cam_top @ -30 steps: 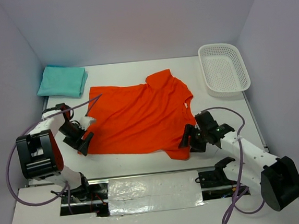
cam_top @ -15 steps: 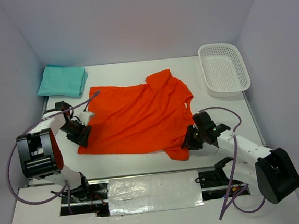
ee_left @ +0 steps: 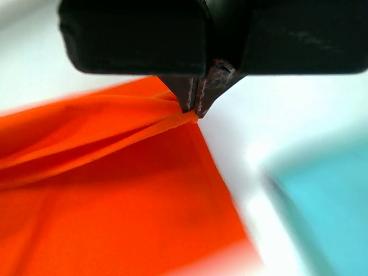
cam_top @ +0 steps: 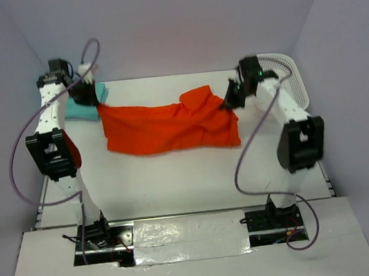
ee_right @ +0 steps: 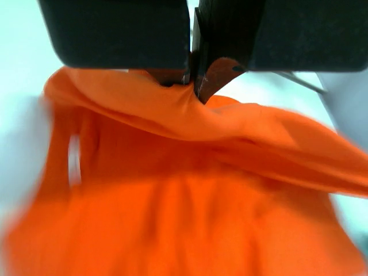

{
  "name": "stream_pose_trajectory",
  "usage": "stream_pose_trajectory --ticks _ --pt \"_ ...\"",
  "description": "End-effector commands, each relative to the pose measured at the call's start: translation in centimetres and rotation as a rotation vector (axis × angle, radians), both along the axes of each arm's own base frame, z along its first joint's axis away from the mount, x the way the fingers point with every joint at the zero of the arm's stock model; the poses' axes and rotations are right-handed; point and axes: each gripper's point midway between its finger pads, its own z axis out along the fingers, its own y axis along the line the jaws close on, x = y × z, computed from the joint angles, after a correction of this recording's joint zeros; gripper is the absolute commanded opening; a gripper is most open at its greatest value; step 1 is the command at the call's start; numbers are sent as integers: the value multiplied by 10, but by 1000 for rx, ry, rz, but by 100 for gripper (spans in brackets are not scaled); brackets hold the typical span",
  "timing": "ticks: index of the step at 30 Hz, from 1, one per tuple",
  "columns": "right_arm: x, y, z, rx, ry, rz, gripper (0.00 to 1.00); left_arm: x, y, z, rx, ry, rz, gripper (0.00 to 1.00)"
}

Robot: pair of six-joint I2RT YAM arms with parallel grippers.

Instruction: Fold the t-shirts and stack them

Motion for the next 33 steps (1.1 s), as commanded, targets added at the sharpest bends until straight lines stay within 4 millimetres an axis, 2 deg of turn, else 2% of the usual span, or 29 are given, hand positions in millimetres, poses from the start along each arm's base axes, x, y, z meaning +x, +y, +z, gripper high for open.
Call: stream_pose_trajectory --ticks 1,2,3,4,5,6,7,8,9,10,11,12,13,17,18,19,20,21,22,23,24,25,26,27,28,29,30,32,33 --pt "121 -15 191 9 -418 24 0 102 -6 184 -132 -473 134 0" --pt "128 -9 235 109 -508 31 0 111 2 228 -70 -628 159 0" --pt "127 -24 310 180 -723 -7 0 115 3 243 -52 -699 170 0" --pt "130 -41 332 278 -733 -101 0 126 6 298 -56 -924 182 0" --pt "131 -48 367 306 -860 -107 0 98 3 351 -39 -1076 184 0" --pt "154 -54 313 299 -736 -156 0 100 4 340 -32 -1086 188 0" --pt "116 -52 396 319 -1032 -123 0 86 0 377 -21 -1213 173 0" --pt "108 -51 371 318 -956 -154 0 86 0 377 -16 -1215 169 0" --pt "111 -55 370 311 -1011 -170 0 82 -3 392 -17 -1244 156 0" --pt "106 -55 377 295 -1028 -166 0 83 -3 393 -25 -1233 157 0" --pt "106 -58 363 235 -981 -156 0 89 -1 381 -28 -1187 165 0" --pt "101 -58 381 209 -1023 -135 0 89 -3 381 -32 -1182 159 0" --pt "110 -58 368 186 -988 -125 0 90 -2 372 -35 -1159 160 0" --pt "103 -50 340 152 -911 -84 0 88 -5 311 -38 -1029 151 0" --pt "99 -49 315 138 -857 -78 0 87 -5 297 -35 -999 150 0" --pt "96 -47 302 128 -832 -79 0 81 -4 291 -20 -984 150 0" --pt "94 -43 288 123 -814 -67 0 80 -3 264 -12 -922 151 0" --pt "92 -43 242 107 -719 -62 0 75 -4 246 -7 -867 148 0" --pt "79 -43 238 104 -714 -60 0 68 -1 237 23 -847 135 0" --pt "74 -44 218 95 -675 -66 0 63 -1 211 32 -781 132 0" --pt "62 -45 170 83 -565 -74 0 57 -1 196 44 -739 131 0" --pt "47 -46 163 71 -560 -66 0 43 0 181 77 -678 105 0" --pt "35 -46 143 64 -518 -62 0 32 4 156 107 -607 106 0" --pt "9 -47 107 54 -446 -62 0 22 8 140 147 -557 81 0" --pt "-4 -47 90 49 -409 -66 0 -1 7 119 165 -452 68 0" --pt "-30 -49 44 39 -298 -77 0 -20 11 90 192 -356 65 0" --pt "-48 -49 38 39 -295 -83 0 -34 13 73 227 -298 26 0" --pt "-79 -39 11 57 -224 -62 0 -84 12 30 240 -118 -11 0" --pt "-102 -35 -9 60 -180 -55 0 -100 14 17 263 -63 -23 0"
